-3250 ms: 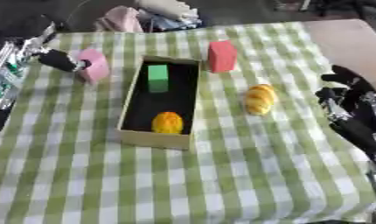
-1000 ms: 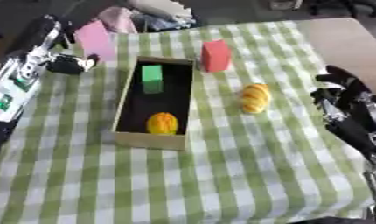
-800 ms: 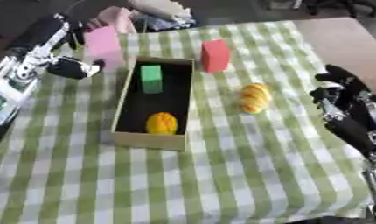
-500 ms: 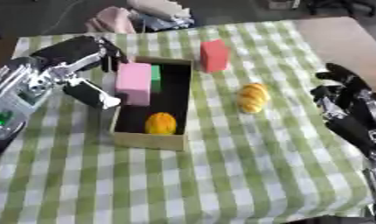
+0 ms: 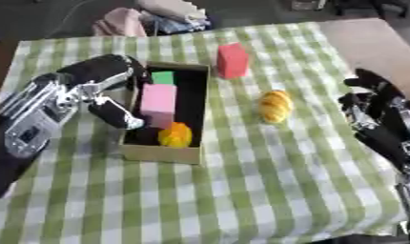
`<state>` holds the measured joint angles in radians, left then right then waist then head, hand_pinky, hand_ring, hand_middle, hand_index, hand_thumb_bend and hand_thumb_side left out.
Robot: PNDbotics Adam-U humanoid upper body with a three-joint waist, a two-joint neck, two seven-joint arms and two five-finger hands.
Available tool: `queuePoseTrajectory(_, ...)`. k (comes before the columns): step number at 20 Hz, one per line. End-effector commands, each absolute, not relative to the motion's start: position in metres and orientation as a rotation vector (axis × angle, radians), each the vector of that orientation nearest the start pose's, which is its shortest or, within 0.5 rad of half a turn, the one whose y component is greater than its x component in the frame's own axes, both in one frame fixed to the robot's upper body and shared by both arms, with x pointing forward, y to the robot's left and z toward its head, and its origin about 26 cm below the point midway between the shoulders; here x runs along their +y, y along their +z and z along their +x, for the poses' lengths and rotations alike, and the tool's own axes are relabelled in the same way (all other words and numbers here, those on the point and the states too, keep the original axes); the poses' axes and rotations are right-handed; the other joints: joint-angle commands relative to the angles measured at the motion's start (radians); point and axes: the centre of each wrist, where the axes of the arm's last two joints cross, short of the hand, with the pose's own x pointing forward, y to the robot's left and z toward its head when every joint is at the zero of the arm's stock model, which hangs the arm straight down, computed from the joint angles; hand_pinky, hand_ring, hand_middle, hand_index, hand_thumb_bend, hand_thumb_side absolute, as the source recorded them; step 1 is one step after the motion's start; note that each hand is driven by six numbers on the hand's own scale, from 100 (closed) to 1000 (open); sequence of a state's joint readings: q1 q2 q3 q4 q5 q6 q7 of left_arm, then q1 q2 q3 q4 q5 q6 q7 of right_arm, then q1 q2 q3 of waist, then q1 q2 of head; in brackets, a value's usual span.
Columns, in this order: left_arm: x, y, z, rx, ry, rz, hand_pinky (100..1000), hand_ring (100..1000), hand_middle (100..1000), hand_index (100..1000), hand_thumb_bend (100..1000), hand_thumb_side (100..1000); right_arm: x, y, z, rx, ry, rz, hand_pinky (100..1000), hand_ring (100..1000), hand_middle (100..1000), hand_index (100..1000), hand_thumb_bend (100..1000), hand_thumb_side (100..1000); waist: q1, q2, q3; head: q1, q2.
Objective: Pick up objects on the table and place them in the box.
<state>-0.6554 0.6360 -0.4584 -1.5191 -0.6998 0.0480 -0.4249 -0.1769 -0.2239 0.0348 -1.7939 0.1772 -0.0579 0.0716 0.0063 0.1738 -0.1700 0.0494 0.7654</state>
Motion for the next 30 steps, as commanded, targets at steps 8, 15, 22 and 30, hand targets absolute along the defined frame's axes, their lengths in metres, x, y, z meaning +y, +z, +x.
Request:
queuePoseTrajectory(8,0.26,0.197,0.386,-1.285,-1.772,0.842,828,799,832,898,661,472,-0.26,0.116,0.31,-2.014,0.472,-0.233,671,694,792,923,100,433,0.003,-0.007,0.003,-0.008,0.0)
queuePoseTrajectory(15,0.272,0.239,0.358,-1.496,-1.583,0.909,806,753,775,852,593,489,-0.27,0.133,0.316,-2.032,0.553,-0.287,677,696,794,926,100,429,-0.002,-0.007,0.014,-0.018,-0.004)
queuePoseTrajectory(22,0.282,0.25,0.325,-1.813,-1.18,0.802,794,703,728,831,517,514,-0.286,0.179,0.337,-2.032,0.829,-0.386,703,716,805,932,100,323,-0.01,-0.004,0.047,-0.05,-0.015)
queuePoseTrajectory(30,0.284,0.212,0.299,-1.958,-0.707,0.529,779,662,698,827,490,520,-0.303,0.203,0.368,-1.802,1.216,-0.458,740,749,811,922,100,199,-0.024,0.001,0.073,-0.085,-0.025)
